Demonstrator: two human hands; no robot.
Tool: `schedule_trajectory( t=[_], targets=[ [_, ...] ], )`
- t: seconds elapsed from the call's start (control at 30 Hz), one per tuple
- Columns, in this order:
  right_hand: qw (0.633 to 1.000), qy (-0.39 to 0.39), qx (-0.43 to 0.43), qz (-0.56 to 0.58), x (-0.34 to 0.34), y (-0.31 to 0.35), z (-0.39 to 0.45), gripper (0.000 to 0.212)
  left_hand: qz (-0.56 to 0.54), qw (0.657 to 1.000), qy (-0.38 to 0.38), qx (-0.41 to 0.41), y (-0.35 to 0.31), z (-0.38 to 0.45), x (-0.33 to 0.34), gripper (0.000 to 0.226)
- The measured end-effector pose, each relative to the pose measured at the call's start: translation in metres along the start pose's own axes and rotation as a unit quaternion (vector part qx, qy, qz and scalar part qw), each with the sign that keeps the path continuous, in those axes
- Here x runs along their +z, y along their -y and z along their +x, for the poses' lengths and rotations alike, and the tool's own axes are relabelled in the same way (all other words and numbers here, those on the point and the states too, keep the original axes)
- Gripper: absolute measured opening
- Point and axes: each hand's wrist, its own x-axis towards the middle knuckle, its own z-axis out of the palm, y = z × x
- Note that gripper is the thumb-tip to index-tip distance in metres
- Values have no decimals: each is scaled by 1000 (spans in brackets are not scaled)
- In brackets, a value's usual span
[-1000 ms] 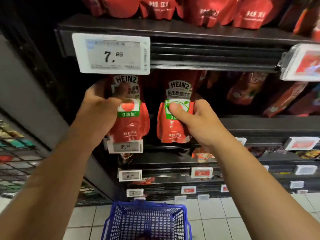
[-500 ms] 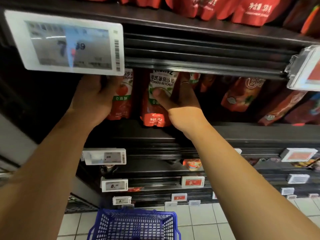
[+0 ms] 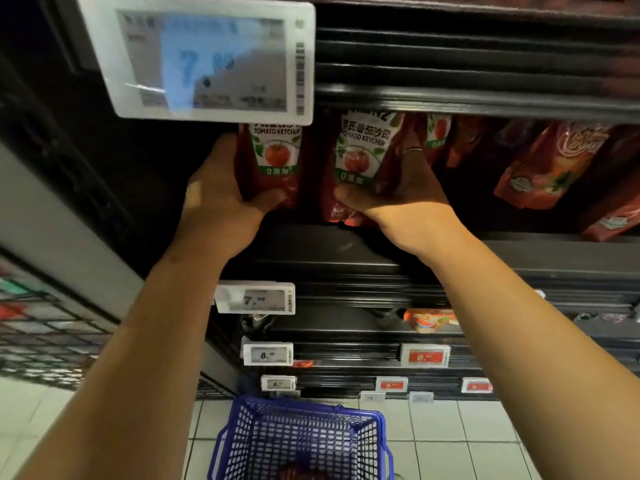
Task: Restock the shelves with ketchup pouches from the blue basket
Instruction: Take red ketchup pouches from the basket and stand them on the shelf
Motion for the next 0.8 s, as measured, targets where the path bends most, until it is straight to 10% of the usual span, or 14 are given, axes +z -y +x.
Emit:
schedule_trajectory(
  t=[0.8],
  targets=[
    [979,-61,11,-196,1,0,16,82,39,996,-72,-23,9,-1,8,81]
  ],
)
